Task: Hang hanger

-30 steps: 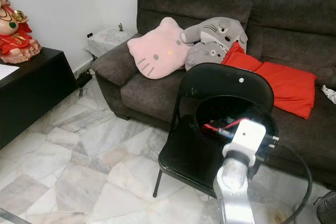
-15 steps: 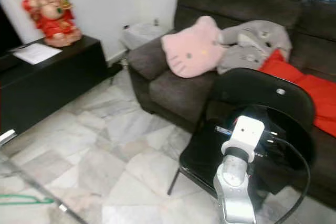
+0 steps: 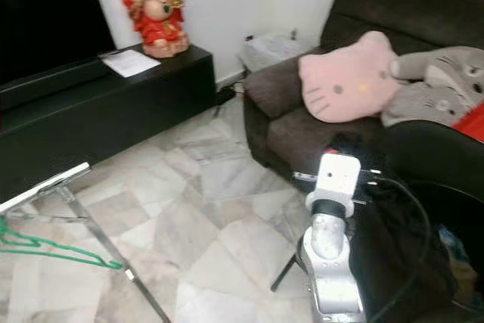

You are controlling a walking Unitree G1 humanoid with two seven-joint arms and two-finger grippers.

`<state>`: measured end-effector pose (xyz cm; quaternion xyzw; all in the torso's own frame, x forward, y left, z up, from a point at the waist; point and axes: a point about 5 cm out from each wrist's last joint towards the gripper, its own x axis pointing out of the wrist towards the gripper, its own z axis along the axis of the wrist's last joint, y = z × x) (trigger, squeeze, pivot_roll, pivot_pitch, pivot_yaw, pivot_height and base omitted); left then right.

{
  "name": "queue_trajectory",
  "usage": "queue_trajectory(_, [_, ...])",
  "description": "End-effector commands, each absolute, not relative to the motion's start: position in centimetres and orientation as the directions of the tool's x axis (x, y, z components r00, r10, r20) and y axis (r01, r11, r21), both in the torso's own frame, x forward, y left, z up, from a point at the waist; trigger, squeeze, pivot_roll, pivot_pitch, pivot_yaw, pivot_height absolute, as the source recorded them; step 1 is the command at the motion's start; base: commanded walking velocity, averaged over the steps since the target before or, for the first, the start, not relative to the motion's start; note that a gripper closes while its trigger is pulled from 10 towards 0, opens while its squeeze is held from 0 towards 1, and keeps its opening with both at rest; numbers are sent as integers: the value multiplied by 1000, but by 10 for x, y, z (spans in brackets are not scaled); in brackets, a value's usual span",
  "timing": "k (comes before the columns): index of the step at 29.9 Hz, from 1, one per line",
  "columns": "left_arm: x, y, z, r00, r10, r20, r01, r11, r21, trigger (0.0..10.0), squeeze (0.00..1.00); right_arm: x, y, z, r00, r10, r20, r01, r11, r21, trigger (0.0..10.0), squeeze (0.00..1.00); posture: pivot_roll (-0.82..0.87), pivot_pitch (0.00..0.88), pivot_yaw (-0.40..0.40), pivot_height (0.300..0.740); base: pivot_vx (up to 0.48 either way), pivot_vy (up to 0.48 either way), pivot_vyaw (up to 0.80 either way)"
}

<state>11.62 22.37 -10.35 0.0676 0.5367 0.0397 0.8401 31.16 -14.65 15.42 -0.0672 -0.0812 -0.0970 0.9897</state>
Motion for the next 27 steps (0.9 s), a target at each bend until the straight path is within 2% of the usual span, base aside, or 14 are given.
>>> queue_trajectory(1, [113, 222, -105, 411, 141, -901, -12, 989, 149, 10000, 0, 313, -139, 161, 971, -120, 209, 151, 979, -139, 10000, 0, 23, 0, 11, 740, 0, 0, 800])
queue_trajectory(8, [113, 222, -105, 410, 140, -901, -14, 989, 148, 10000, 0, 311, -115, 159, 974, 70, 217, -16, 971, -239, 10000, 0, 26, 0, 8, 740, 0, 0, 800])
queue_trajectory(11, [113, 222, -105, 410, 141, -901, -16, 989, 148, 10000, 0, 310, -112, 156, 975, 88, 203, -39, 972, -233, 10000, 0, 28, 0, 6, 740, 0, 0, 800])
queue_trajectory(20, [113, 222, -105, 410, 141, -901, -12, 989, 149, 10000, 0, 312, -119, 147, 987, 57, 151, -28, 982, -186, 10000, 0, 30, 0, 8, 740, 0, 0, 800])
queue_trajectory(26, [113, 223, -105, 409, 141, -901, -10, 989, 151, 10000, 0, 314, -129, 138, 996, -4, 94, 18, 989, -147, 10000, 0, 31, 0, 11, 740, 0, 0, 750])
queue_trajectory(27, [113, 223, -105, 409, 141, -901, -7, 988, 151, 10000, 0, 315, -135, 131, 998, -51, 45, 55, 993, -104, 10000, 0, 33, 0, 11, 740, 0, 0, 0])
